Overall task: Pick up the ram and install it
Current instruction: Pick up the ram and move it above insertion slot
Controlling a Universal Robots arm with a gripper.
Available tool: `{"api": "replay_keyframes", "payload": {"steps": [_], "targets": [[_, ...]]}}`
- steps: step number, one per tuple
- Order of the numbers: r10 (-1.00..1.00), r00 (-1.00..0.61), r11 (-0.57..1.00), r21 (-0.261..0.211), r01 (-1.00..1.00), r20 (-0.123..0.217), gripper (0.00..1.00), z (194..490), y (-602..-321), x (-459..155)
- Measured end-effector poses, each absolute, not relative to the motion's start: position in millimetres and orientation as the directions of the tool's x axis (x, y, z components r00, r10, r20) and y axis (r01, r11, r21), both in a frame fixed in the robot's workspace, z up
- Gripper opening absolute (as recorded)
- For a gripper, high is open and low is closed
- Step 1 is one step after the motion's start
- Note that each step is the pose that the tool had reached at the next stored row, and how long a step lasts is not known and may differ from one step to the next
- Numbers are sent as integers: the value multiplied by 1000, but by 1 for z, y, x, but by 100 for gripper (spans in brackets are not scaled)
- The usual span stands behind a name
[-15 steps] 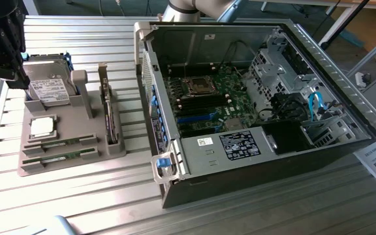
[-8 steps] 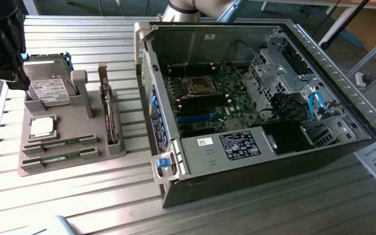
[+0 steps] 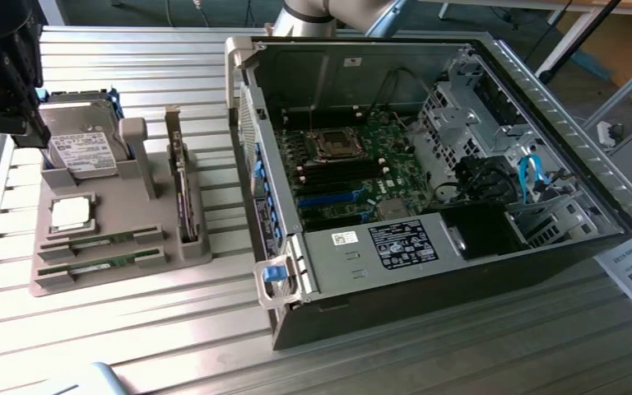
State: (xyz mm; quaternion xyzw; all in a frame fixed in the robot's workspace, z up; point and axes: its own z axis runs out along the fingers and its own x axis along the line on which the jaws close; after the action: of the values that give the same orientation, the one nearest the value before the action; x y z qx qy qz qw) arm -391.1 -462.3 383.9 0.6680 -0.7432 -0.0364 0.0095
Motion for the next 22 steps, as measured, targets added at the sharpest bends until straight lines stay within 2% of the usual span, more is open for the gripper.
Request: {"api": "replay_keyframes", "payload": {"steps": [22], "targets": [[-997,-62,60,70,-996,-35,10,380,-465,-391]]}}
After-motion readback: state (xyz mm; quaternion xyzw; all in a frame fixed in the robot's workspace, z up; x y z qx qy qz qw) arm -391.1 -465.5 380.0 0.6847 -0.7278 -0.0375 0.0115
